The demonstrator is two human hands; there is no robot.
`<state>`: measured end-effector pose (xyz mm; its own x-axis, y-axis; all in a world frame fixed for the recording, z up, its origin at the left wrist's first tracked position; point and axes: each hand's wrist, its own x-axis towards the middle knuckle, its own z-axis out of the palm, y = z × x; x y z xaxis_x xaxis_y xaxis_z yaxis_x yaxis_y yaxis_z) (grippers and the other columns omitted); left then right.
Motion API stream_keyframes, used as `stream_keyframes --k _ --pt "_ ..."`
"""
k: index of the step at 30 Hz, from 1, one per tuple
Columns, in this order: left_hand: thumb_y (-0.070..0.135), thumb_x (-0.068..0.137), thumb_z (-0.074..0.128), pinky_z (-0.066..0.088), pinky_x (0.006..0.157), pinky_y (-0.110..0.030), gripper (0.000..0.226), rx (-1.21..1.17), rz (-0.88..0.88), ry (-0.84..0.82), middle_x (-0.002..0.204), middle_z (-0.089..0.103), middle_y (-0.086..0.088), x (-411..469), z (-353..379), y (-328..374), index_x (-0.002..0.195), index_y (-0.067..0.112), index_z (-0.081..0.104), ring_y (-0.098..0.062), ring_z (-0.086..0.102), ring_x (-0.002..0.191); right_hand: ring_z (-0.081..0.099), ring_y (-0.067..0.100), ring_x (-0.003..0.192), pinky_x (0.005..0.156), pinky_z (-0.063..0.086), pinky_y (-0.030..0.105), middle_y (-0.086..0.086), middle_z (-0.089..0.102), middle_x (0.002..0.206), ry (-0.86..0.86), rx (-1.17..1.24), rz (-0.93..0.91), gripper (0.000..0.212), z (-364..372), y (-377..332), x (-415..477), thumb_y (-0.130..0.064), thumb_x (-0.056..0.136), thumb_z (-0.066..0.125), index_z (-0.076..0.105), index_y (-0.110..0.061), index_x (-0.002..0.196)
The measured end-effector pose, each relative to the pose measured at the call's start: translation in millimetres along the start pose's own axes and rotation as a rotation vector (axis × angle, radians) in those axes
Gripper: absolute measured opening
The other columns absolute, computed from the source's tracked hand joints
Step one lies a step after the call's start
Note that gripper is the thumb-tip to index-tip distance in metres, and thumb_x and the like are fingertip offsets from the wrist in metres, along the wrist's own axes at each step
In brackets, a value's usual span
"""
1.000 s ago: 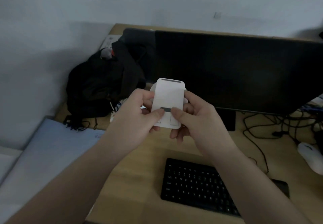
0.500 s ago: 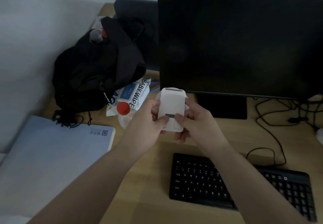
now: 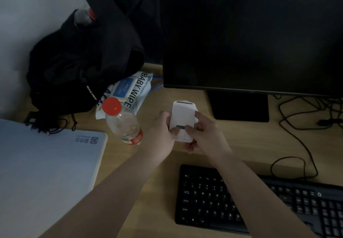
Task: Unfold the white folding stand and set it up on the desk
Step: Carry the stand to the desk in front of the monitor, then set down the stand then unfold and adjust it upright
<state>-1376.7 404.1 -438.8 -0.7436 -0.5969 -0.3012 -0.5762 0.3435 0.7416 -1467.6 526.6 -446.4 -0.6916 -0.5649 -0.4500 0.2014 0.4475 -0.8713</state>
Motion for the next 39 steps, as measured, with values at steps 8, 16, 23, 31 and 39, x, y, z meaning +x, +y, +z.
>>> stream_keyframes --k 8,16,23,31,39 --pt "0.025 0.100 0.064 0.061 0.082 -0.042 0.045 0.024 -0.032 -0.029 0.124 0.070 -0.004 20.1 21.7 -6.6 0.143 0.020 0.049 -0.026 0.074 0.099 0.072 0.021 0.056 0.058 0.066 0.035 0.014 0.074 0.101 0.034 -0.010 0.015 0.056 -6.5 20.6 24.1 -0.011 0.101 0.063 0.050 -0.027 0.153" --pt "0.019 0.101 0.063 0.050 0.059 -0.018 0.041 -0.054 -0.074 -0.055 0.123 0.067 -0.001 29.7 33.8 -22.0 0.140 0.015 0.051 -0.022 0.073 0.095 0.069 0.015 0.050 0.052 0.064 0.031 0.013 0.073 0.101 0.051 -0.055 0.032 0.054 -0.8 37.0 38.6 -0.012 0.101 0.061 0.052 -0.030 0.151" --pt "0.016 0.099 0.065 0.063 0.073 -0.037 0.035 -0.061 -0.087 -0.035 0.103 0.066 0.008 27.6 36.7 -23.6 0.132 0.016 0.054 -0.023 0.075 0.084 0.076 0.022 0.054 0.055 0.067 0.037 0.013 0.073 0.113 0.077 -0.070 0.044 0.054 1.6 41.4 38.2 -0.015 0.100 0.064 0.053 -0.032 0.150" --pt "0.045 0.101 0.057 0.042 0.072 -0.028 0.055 0.126 -0.075 0.064 0.140 0.060 -0.008 23.1 17.0 -1.2 0.148 0.019 0.046 -0.020 0.063 0.100 0.078 0.024 0.075 0.070 0.067 0.040 0.004 0.074 0.097 0.219 -0.206 -0.021 0.056 -15.9 24.4 26.8 -0.036 0.098 0.066 0.053 -0.021 0.150" --pt "0.059 0.094 0.055 0.053 0.098 -0.047 0.068 0.147 -0.065 0.185 0.139 0.059 -0.012 22.0 6.4 15.6 0.149 0.021 0.044 -0.029 0.062 0.119 0.071 0.023 0.100 0.090 0.061 0.049 -0.004 0.066 0.112 0.294 -0.106 -0.126 0.052 -32.5 9.3 14.4 -0.044 0.096 0.065 0.058 -0.028 0.145"
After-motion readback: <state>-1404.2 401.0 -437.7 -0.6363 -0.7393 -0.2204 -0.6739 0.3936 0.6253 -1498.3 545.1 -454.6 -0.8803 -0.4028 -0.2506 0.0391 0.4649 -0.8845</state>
